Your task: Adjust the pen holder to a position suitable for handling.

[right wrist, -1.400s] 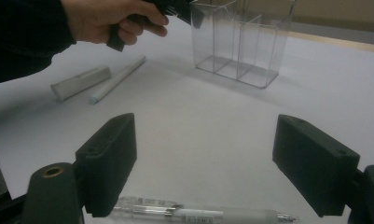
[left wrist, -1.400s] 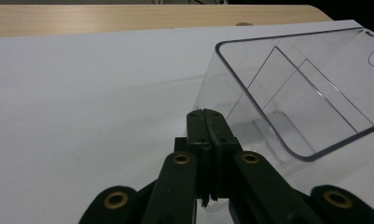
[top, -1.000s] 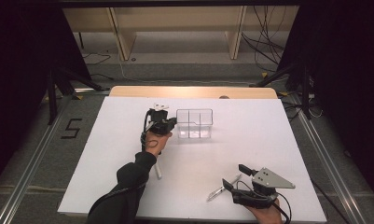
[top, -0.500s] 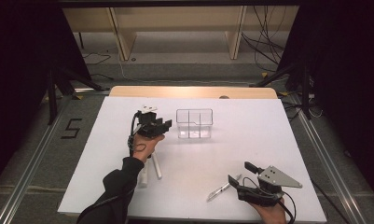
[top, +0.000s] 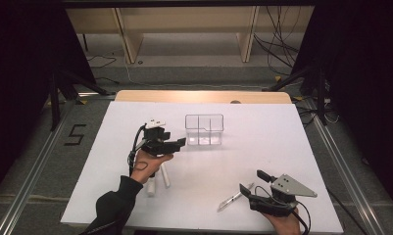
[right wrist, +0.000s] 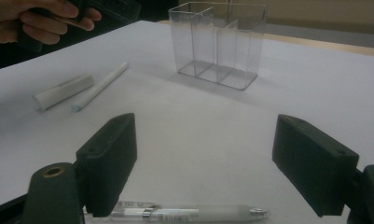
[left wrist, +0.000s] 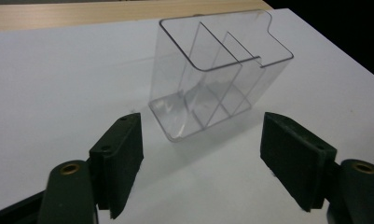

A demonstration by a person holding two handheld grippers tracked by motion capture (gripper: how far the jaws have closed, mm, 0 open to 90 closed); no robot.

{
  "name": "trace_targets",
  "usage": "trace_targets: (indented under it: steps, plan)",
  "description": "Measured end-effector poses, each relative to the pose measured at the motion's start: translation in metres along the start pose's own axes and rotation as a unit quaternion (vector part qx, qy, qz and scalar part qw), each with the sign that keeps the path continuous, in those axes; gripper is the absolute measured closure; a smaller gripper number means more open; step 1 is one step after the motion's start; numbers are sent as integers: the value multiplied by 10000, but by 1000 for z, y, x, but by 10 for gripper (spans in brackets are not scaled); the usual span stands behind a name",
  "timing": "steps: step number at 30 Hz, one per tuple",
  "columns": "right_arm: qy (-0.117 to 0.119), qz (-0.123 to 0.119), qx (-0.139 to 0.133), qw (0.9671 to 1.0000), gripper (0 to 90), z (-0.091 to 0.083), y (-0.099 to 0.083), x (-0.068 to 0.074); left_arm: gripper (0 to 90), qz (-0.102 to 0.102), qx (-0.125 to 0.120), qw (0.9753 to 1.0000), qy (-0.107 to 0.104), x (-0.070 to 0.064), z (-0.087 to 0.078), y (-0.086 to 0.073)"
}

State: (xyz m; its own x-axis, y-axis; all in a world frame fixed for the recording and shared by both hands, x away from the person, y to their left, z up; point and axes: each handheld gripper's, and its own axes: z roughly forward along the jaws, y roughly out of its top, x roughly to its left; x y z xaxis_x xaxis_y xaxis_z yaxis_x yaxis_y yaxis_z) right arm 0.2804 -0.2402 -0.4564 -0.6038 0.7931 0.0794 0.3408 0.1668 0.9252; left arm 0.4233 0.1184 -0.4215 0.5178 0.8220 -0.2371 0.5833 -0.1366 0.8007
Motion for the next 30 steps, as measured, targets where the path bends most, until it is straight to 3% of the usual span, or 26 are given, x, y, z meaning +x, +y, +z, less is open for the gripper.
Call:
trace_targets:
  steps: [9, 30]
  plan:
    - [-51, -15, 7, 10000, 228, 0, -1, -2, 241, 243, 243, 9992, -197, -14, -2, -9]
    - [-162, 42, -22, 9999, 228, -1, -2, -8, 188, 439, 423, 9965, -564, -40, -13, -20]
